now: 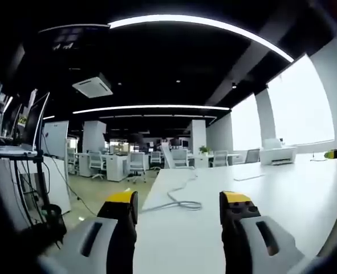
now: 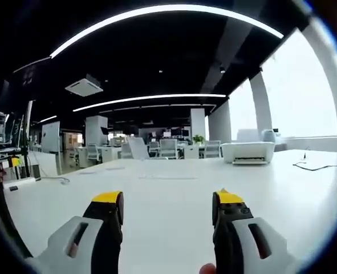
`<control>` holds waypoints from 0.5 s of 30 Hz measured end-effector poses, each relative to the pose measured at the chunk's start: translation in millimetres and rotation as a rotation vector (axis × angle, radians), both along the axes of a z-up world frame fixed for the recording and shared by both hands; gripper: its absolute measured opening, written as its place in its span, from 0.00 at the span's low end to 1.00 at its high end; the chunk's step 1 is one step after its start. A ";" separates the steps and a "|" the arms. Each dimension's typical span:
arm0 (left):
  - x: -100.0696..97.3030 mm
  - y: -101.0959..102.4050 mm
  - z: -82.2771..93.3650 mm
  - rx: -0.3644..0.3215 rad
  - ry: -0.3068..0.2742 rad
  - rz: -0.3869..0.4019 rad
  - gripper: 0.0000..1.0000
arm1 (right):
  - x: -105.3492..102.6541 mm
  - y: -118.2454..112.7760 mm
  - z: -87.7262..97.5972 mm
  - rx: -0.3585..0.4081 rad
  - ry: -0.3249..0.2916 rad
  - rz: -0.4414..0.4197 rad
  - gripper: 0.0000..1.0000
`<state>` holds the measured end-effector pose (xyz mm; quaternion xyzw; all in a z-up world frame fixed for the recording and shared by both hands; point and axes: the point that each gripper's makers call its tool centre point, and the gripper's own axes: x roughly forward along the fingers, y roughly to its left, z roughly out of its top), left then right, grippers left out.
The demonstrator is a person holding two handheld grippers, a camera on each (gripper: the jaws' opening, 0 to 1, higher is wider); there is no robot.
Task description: Pick up the power strip scattered on the table, fix it on the side mounting bracket of the table, and press the switch
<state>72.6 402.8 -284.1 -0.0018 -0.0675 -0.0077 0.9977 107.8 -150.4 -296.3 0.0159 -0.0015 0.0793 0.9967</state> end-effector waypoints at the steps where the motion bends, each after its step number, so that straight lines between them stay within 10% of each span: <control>1: 0.6 0.0 0.0 0.000 0.000 -0.001 0.62 | 0.0 0.2 -0.1 0.000 0.001 0.000 0.59; 15: 5.7 1.7 -1.4 -0.003 -0.002 -0.003 0.61 | 2.7 -0.6 -1.0 -0.006 0.015 -0.009 0.59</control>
